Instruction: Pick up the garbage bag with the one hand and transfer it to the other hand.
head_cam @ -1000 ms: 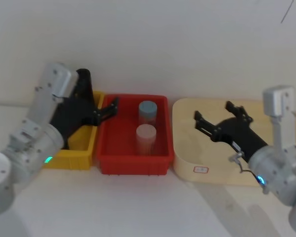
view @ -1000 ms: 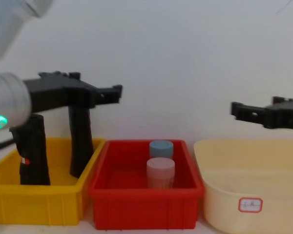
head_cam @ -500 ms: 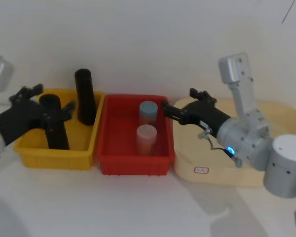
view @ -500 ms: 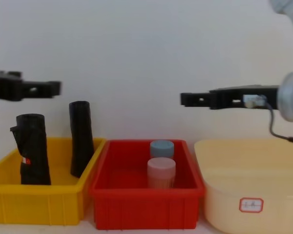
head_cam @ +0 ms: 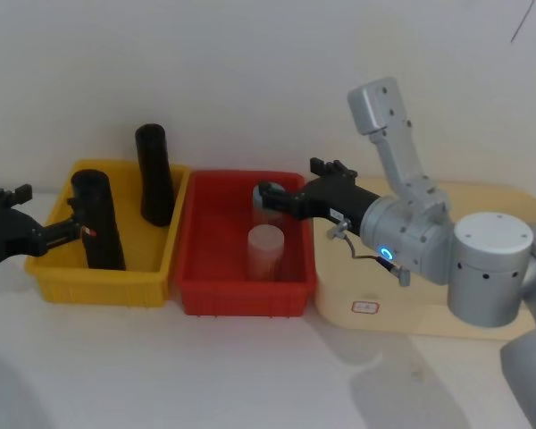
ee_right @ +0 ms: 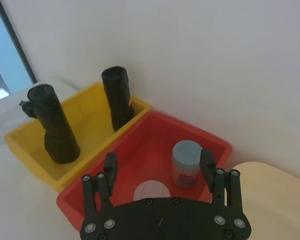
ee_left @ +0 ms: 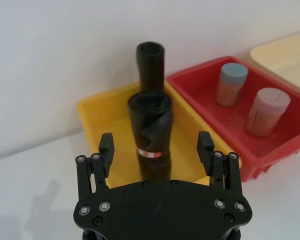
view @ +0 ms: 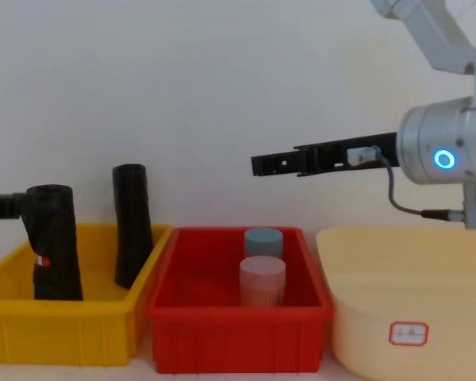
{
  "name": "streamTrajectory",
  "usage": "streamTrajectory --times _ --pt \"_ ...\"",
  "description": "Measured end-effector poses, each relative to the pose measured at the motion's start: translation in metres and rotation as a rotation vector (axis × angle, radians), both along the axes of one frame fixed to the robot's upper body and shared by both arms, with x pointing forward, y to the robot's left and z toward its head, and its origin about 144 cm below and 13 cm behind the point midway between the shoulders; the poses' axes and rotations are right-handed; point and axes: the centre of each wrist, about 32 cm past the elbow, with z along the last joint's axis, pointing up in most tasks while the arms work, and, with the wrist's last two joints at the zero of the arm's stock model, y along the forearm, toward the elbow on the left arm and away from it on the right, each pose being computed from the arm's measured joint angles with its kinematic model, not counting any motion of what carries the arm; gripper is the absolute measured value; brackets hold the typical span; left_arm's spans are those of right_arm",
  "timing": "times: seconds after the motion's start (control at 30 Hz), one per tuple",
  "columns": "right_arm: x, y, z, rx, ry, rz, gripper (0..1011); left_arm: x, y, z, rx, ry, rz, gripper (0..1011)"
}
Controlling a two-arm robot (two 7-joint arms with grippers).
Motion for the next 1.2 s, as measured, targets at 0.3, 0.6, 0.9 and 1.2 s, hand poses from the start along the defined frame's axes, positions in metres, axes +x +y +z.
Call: streamTrajectory --times 0.3,0.6,0.9,1.2 --pt "0.004 0.007 0.002 -0.020 0.023 0.021 1001 0.012 0.009 -0.010 -0.002 0.025 0.011 1001" --pt "0.007 0.011 0.002 -0.031 0.038 0.034 1001 0.030 0.007 -0.021 -0.023 0.051 0.004 1001" --pt "0.008 0.016 0.001 -0.035 0.051 0.045 1001 0.050 -0.004 -0.032 -0.055 0.075 -0.011 1001" --pt "0.008 0.018 0.001 -0.036 0.060 0.054 1002 0.071 -0.019 -0.036 -0.071 0.081 -0.030 1001"
